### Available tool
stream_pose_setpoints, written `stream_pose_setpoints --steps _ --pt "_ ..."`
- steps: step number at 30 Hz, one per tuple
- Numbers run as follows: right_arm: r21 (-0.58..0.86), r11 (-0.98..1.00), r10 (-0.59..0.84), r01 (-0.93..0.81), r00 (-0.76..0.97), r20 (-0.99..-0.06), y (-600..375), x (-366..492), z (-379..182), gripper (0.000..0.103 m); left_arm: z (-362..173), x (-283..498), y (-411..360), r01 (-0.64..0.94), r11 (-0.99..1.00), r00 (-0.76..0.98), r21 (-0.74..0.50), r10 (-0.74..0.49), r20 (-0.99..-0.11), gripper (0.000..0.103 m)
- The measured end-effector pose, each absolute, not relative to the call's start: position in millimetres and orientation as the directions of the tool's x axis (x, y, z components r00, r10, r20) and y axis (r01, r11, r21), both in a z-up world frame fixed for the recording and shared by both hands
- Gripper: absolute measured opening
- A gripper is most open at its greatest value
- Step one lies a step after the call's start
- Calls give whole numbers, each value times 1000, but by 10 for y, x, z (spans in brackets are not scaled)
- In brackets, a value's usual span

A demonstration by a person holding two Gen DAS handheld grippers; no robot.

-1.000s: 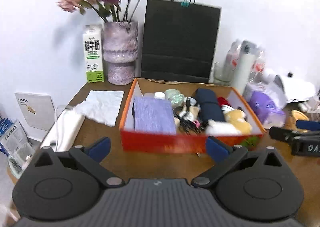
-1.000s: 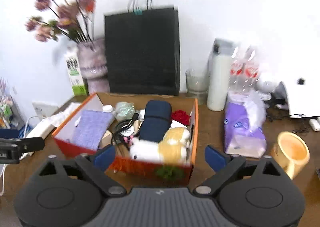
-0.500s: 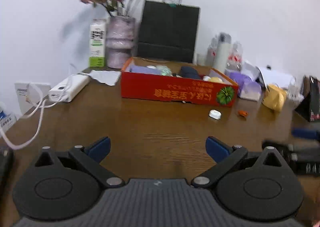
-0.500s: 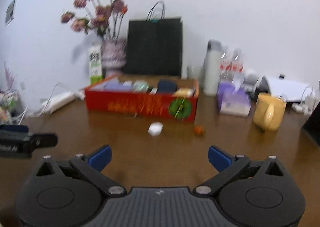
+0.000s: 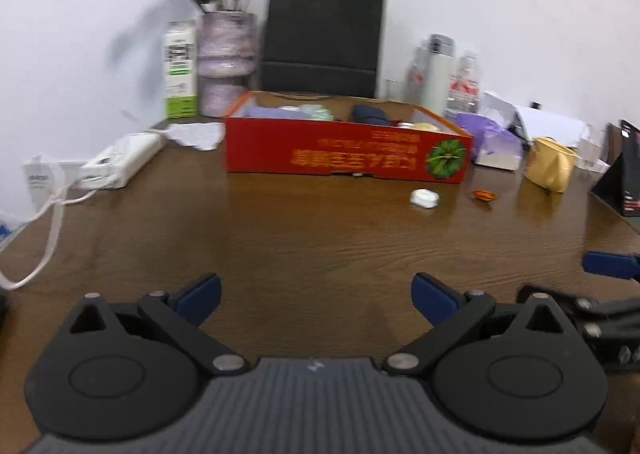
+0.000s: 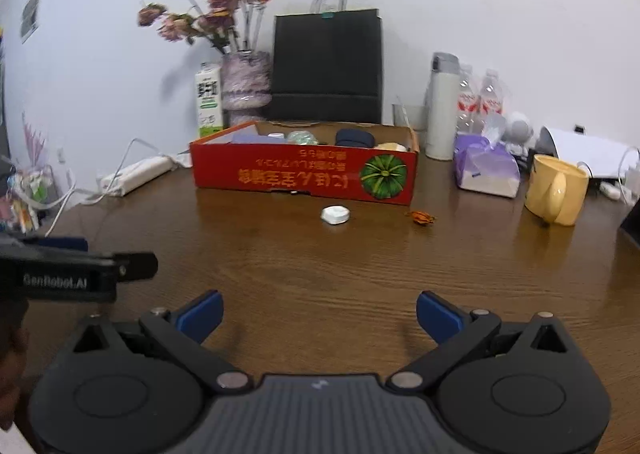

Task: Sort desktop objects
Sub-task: 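Grasp the small white square piece with left tool while right tool grasps the orange item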

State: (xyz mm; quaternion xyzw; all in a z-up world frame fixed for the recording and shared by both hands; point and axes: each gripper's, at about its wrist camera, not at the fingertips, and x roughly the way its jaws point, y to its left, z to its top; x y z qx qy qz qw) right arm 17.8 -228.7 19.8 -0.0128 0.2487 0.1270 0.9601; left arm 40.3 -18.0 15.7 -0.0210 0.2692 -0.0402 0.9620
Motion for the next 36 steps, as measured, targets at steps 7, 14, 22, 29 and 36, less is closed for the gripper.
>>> stream_pose_setpoints --steps 7,14,22,29,36 --pt "34 982 174 -186 821 -544 -2631 1007 272 91 202 1136 -704 249 969 828 16 -204 -522 103" --pt "-15 969 189 -245 781 -595 -2789 1941 136 67 18 1969 -1103 401 914 737 64 -280 -615 76" --pt "23 952 254 -305 747 -614 -2833 2180 -15 23 -67 2273 -1165 386 922 727 3 -302 -617 45" --pt "28 938 292 -344 748 -595 -2701 2052 34 13 -34 2200 -1114 349 937 739 -20 -288 -609 27" --pt "80 936 331 -344 774 -539 -2573 1587 259 13 206 1723 -862 243 967 802 -72 -242 -546 27"
